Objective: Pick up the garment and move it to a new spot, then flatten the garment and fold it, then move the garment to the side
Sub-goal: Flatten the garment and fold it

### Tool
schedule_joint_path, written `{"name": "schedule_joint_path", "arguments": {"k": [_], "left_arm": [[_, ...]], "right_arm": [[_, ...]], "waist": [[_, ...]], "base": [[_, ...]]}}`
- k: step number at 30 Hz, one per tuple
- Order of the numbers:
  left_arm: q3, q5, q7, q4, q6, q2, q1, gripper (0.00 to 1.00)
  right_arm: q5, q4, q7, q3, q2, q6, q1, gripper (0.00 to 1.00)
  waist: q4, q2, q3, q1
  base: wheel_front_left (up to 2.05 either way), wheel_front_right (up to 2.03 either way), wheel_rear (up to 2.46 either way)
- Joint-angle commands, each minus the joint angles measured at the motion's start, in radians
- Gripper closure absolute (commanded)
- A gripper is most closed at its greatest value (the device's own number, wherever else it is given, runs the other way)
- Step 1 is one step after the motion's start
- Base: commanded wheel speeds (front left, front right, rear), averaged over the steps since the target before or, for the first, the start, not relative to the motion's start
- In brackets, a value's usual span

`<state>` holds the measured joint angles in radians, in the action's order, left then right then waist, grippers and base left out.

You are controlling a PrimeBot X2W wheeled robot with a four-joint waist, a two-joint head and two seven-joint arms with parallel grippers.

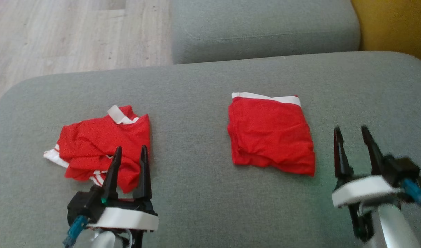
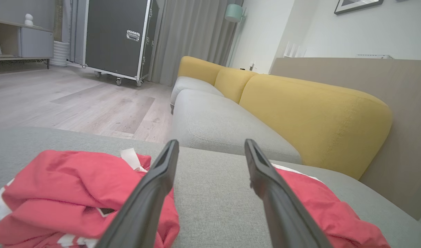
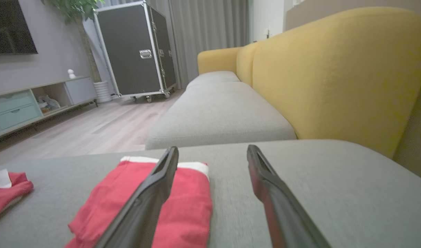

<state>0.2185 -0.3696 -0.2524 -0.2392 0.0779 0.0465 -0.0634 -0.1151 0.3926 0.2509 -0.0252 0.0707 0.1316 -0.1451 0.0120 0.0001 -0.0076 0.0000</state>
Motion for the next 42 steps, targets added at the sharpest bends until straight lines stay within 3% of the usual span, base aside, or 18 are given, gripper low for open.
{"name": "schedule_joint_path", "arguments": {"k": [1, 11, 12, 13, 20, 27, 33, 38, 42], "left_arm": [[-0.038, 0.003, -0.009, 0.035, -0.007, 0.004, -0.021, 0.00], [-0.041, -0.001, -0.009, 0.041, -0.004, 0.004, -0.028, 0.00], [-0.038, 0.000, -0.009, 0.042, -0.002, 0.004, -0.035, 0.00], [-0.035, 0.001, -0.009, 0.043, -0.001, 0.004, -0.043, 0.00], [0.001, 0.018, -0.009, 0.041, 0.004, 0.004, -0.094, 0.00], [0.025, 0.023, -0.009, 0.037, 0.012, 0.004, -0.146, 0.00], [0.045, 0.016, -0.009, 0.037, 0.006, 0.004, -0.159, 0.00], [0.036, 0.019, -0.009, 0.037, 0.001, 0.004, -0.154, 0.00], [0.034, 0.020, -0.009, 0.033, 0.000, 0.004, -0.141, 0.00]], "right_arm": [[0.012, -0.055, 0.011, 0.011, 0.000, -0.001, -0.041, 0.00], [0.058, -0.119, 0.011, 0.011, -0.020, -0.001, -0.007, 0.00], [0.055, -0.113, 0.011, 0.020, -0.020, -0.001, -0.018, 0.63], [0.054, -0.107, 0.011, 0.029, -0.020, -0.001, -0.032, 1.00], [0.067, 0.011, 0.011, 0.015, -0.015, -0.001, -0.189, 1.00], [0.110, 0.293, -0.011, -0.041, 0.011, -0.001, -0.408, 1.00], [0.153, 0.556, -0.042, -0.097, 0.040, -0.001, -0.508, 1.00], [0.166, 0.629, -0.011, -0.108, 0.035, -0.001, -0.548, 1.00], [0.151, 0.614, 0.009, -0.079, 0.004, -0.001, -0.565, 1.00]], "waist": [[-0.007, -0.0001, 0.005, 0.0000], [-0.001, -0.0001, 0.045, 0.0000], [0.005, -0.0001, 0.054, 0.0000], [0.012, -0.0001, 0.065, 0.0000], [0.082, -0.0001, 0.162, 0.0000], [0.168, -0.0001, 0.238, 0.0000], [0.219, -0.0001, 0.250, 0.0000], [0.226, -0.0001, 0.240, 0.0000], [0.219, -0.0001, 0.219, 0.0000]], "base": [[0.00, 0.00, 0.00], [0.00, 0.00, 0.00], [0.00, 0.00, 0.00], [0.00, 0.00, 0.00], [0.00, 0.00, 0.00], [0.00, 0.00, 0.00], [0.00, 0.00, 0.00], [0.00, 0.00, 0.00], [0.00, 0.00, 0.00]]}}
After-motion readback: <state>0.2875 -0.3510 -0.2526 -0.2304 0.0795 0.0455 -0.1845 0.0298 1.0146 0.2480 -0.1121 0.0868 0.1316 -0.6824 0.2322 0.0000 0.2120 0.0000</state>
